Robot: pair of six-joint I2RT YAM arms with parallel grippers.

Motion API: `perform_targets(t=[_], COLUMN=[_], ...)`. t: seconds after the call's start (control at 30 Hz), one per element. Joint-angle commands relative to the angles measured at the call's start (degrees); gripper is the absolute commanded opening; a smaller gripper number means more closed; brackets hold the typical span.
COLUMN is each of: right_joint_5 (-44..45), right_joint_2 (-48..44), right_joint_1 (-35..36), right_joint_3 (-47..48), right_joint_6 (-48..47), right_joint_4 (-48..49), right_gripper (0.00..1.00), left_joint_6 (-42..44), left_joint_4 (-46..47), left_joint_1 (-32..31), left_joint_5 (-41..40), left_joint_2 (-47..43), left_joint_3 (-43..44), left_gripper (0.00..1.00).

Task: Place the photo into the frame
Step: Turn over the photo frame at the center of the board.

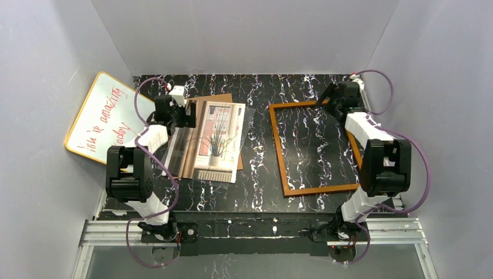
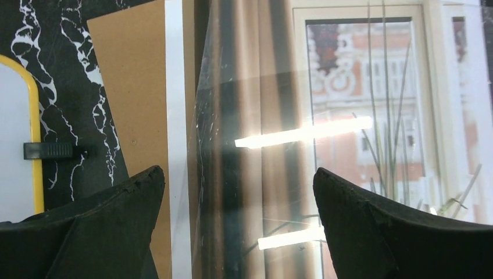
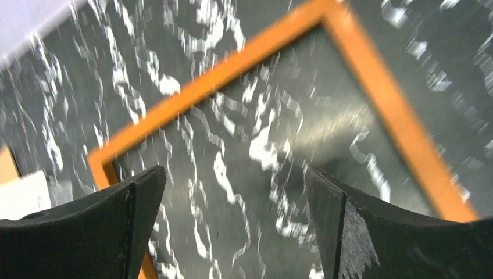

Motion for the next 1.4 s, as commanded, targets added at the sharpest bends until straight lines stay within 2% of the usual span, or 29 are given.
perform_targets(t=[0.0, 0.17, 0.37, 0.53, 0.8, 1.0, 1.17, 1.37], right_joint_5=[-7.21, -2.77, 1.39, 2.31, 1.81, 4.08, 6.45, 8.46], right_joint_2=[-0.41, 1.65, 5.27, 5.3, 6.24, 6.94, 8.61, 11.57], right_joint_1=[9.64, 22.71, 29.76, 30.98, 32.9, 34.2, 35.25, 36.17], right_joint_3=[1.8, 5.09, 5.82, 3.28, 0.11, -0.44, 0.52, 2.95], right_joint_6=[0.07, -4.29, -5.53, -5.29, -3.8, -2.08, -1.21, 0.26], right_joint_4=[-13.08, -19.13, -26.38, -26.12, -24.97, -25.05, -26.02, -28.83], right_gripper=[0.99, 0.99, 0.99, 0.94, 0.81, 0.72, 0.62, 0.43], left_joint_6=[0.65, 2.23, 2.97, 4.69, 7.48, 8.92, 8.47, 7.44], left_joint_4=[-22.95, -35.84, -37.53, -39.55, -43.72, -46.26, -46.44, -47.22], left_joint_1=[0.14, 0.14, 0.14, 0.14, -0.09, -1.25, -1.99, -2.41], left_joint_5=[3.69, 8.2, 10.05, 11.31, 17.24, 16.89, 16.05, 14.25], left_joint_2=[-0.5, 2.09, -0.96, -1.54, 0.73, 2.84, 3.49, 4.15], left_joint_3=[10.47, 18.28, 16.72, 16.63, 17.38, 19.03, 19.49, 21.03], left_gripper=[0.98, 0.98, 0.98, 0.98, 0.98, 0.98, 0.98, 0.98])
